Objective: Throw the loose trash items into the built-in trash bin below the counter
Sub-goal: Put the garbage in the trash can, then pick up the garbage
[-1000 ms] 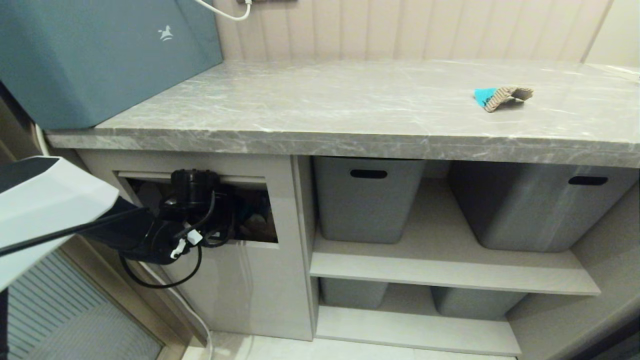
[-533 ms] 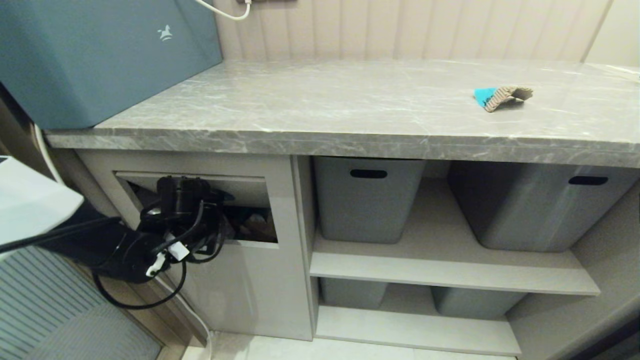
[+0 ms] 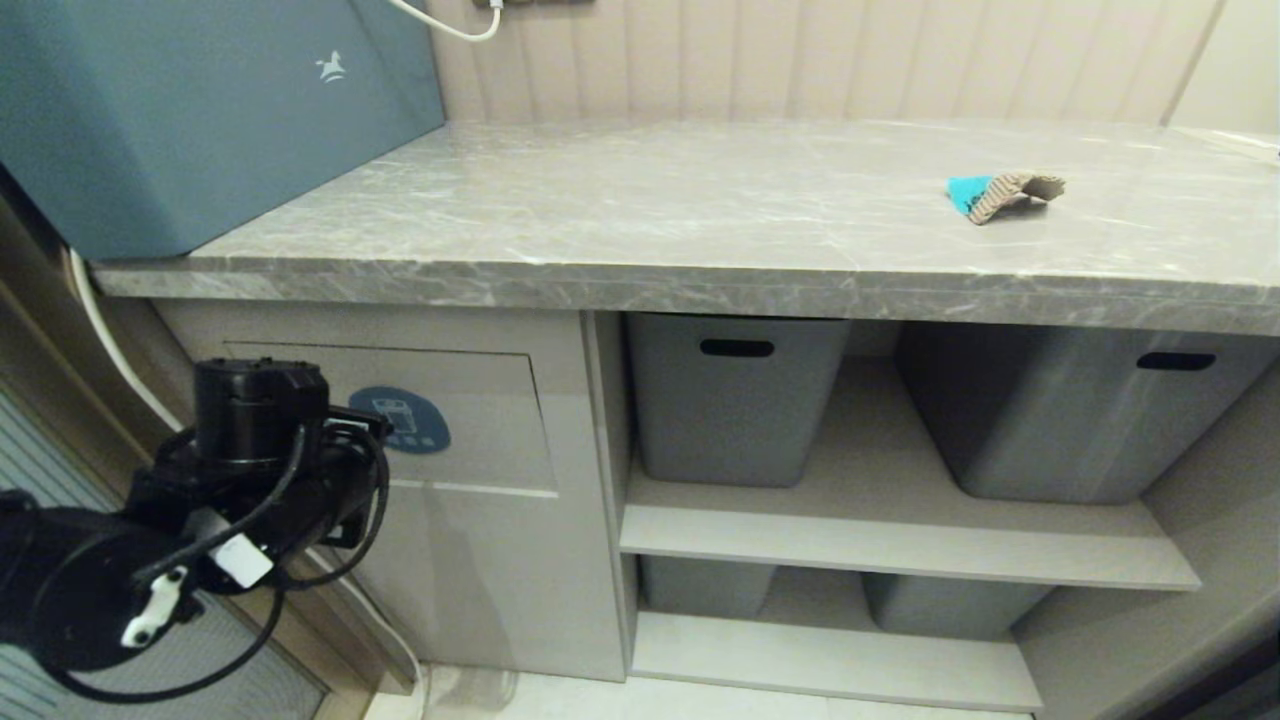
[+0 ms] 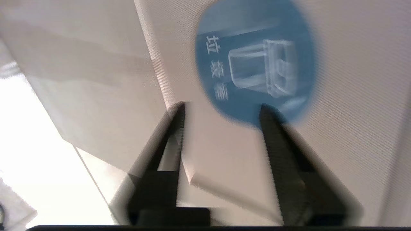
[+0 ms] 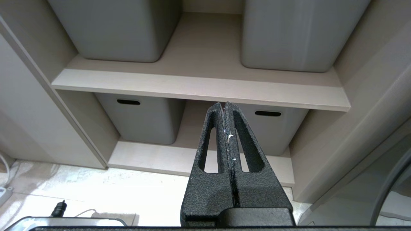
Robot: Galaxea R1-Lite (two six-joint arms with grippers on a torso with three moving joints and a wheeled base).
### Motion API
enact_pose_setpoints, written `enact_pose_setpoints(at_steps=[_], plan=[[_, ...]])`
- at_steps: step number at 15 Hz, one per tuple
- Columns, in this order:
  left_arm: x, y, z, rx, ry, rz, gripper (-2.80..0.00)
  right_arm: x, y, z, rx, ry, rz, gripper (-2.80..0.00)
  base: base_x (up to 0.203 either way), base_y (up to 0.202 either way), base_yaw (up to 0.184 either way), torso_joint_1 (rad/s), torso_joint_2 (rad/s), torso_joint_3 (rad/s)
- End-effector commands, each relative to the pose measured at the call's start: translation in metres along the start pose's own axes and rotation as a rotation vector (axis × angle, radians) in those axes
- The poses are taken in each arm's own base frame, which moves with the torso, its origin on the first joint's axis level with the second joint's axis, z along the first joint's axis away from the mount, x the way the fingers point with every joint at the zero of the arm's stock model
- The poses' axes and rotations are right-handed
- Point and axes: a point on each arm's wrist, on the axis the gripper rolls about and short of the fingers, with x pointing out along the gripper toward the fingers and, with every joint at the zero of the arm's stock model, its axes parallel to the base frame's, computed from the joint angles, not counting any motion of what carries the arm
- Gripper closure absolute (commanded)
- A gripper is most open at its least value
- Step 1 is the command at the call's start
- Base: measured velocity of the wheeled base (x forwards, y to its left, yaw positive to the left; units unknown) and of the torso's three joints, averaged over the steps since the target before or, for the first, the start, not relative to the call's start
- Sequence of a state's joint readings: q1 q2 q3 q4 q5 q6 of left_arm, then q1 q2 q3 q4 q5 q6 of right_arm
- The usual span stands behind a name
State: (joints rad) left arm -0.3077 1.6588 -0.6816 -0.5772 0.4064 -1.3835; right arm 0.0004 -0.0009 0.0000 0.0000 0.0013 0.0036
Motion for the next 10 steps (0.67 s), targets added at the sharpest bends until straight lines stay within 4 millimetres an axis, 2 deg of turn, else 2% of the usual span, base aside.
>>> enact_pose_setpoints(at_steps=[1, 3, 6, 10], plan=[[-0.030, -0.004, 0.014, 0.003, -0.015, -0.065, 0.00, 0.000, 0.000, 0.000, 0.001, -0.001, 0.001, 0.00, 0.000, 0.000, 0.000, 0.000, 0.00, 0.000], [-0.055, 0.003, 0.023, 0.091, -0.023, -0.115, 0.00, 0.000, 0.000, 0.000, 0.003, -0.001, 0.000, 0.00, 0.000, 0.000, 0.000, 0.000, 0.00, 0.000], [-0.089, 0.019, 0.032, 0.316, 0.004, -0.281, 0.00, 0.000, 0.000, 0.000, -0.001, -0.001, 0.000, 0.00, 0.000, 0.000, 0.000, 0.000, 0.00, 0.000], [-0.117, 0.018, 0.037, 0.608, 0.144, -0.546, 0.00, 0.000, 0.000, 0.000, 0.003, -0.001, 0.000, 0.00, 0.000, 0.000, 0.000, 0.000, 0.00, 0.000]])
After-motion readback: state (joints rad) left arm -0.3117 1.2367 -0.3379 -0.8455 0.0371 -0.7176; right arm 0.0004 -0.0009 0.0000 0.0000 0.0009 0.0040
